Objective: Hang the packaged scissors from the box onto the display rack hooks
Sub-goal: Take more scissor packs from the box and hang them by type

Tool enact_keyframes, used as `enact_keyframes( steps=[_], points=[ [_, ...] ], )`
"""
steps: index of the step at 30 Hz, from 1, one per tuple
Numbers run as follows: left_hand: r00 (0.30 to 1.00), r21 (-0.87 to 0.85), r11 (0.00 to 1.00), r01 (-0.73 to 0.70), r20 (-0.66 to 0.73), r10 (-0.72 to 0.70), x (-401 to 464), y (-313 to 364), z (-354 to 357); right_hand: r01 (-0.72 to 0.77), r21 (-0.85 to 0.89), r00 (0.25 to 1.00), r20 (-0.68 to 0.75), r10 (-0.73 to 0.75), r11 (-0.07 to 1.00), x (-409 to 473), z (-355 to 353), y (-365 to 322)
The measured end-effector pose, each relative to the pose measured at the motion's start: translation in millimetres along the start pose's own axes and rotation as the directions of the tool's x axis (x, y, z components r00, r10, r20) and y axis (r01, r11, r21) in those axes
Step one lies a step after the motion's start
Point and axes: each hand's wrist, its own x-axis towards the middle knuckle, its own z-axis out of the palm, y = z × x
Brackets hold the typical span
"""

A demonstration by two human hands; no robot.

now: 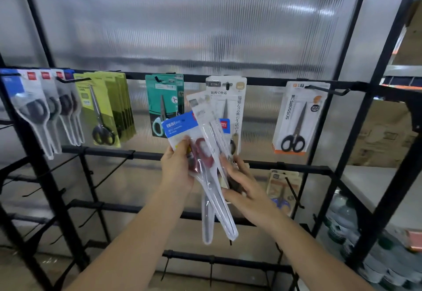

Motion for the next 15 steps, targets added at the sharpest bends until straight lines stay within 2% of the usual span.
enact_keyframes(
  steps=[4, 9, 12, 15],
  points=[
    [0.998, -0.032, 0.998, 0.058, 0.005, -0.058, 1.1, -6.2, 0.7, -0.060, 0.063, 0.998, 0.020, 0.059, 0.996, 4.4, -4.6, -0.2],
    [0.998, -0.076, 0.995, 0.059, 0.022, -0.057, 4.5, -11.2, -5.4, -0.145, 0.307, 0.988, 0.101, 0.120, 0.940, 9.1, -10.4, -6.0],
    [0.996, -0.054, 0.994, 0.091, 0.024, -0.090, 3.4, -14.7, -7.9, -0.099, 0.321, 0.994, -0.020, 0.111, 0.942, 13.6, -5.3, -7.0],
    [0.989, -0.031, 0.991, 0.131, 0.074, -0.129, -0.9, -16.3, -7.1, -0.047, 0.490, 0.985, -0.119, 0.121, 0.871, 20.7, 1.1, 0.6]
  ],
)
